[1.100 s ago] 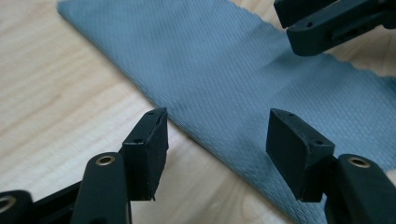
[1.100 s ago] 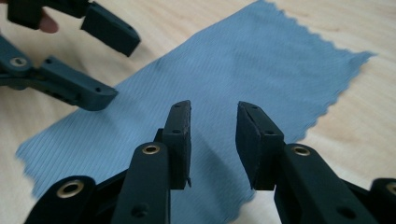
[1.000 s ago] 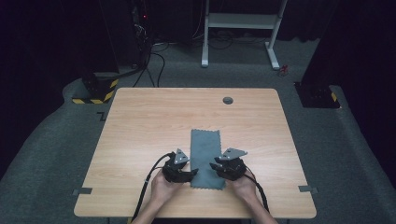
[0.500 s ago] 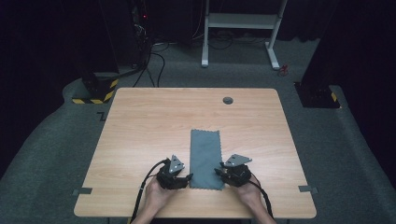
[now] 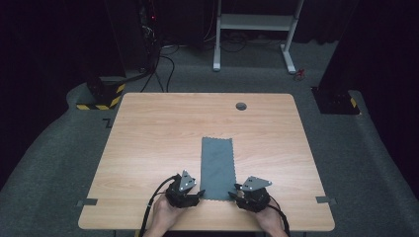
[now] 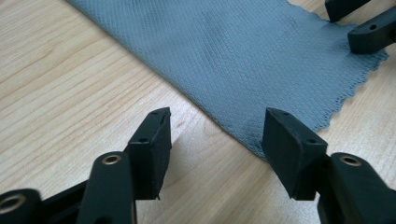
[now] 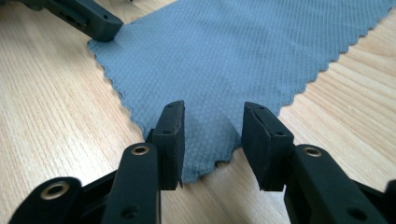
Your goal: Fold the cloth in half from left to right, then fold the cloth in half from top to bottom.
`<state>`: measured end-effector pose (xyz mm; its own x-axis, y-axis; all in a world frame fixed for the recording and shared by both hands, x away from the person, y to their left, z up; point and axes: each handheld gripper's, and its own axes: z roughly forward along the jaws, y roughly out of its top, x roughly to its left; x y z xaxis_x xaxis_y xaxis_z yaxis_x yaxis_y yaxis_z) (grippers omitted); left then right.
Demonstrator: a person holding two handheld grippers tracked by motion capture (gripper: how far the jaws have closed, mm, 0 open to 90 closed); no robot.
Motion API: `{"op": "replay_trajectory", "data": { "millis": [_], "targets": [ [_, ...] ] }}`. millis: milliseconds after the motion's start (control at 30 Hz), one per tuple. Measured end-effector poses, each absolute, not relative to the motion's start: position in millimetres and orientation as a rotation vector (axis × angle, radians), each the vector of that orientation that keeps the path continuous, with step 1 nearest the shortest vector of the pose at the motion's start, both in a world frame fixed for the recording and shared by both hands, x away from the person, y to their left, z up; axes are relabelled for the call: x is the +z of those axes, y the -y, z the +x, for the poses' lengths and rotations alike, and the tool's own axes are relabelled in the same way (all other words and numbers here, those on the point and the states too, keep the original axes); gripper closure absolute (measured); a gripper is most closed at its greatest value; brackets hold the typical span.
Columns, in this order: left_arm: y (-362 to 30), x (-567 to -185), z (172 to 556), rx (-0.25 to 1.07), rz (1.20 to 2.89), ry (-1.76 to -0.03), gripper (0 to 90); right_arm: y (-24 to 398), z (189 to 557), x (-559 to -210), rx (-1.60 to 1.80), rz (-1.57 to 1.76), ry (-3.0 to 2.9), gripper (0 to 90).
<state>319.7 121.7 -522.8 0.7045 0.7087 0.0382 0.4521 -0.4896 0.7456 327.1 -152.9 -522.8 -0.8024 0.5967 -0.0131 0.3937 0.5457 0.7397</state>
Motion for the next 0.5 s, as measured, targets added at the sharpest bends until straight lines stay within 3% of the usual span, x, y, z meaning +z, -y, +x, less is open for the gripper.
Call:
{"op": "replay_trajectory", "data": {
  "millis": [500],
  "targets": [
    [-123,-523,309,0.439,2.158,-0.886,52.1,155,321,-523,1.113,0.823,-2.524,60.3]
  ]
}}
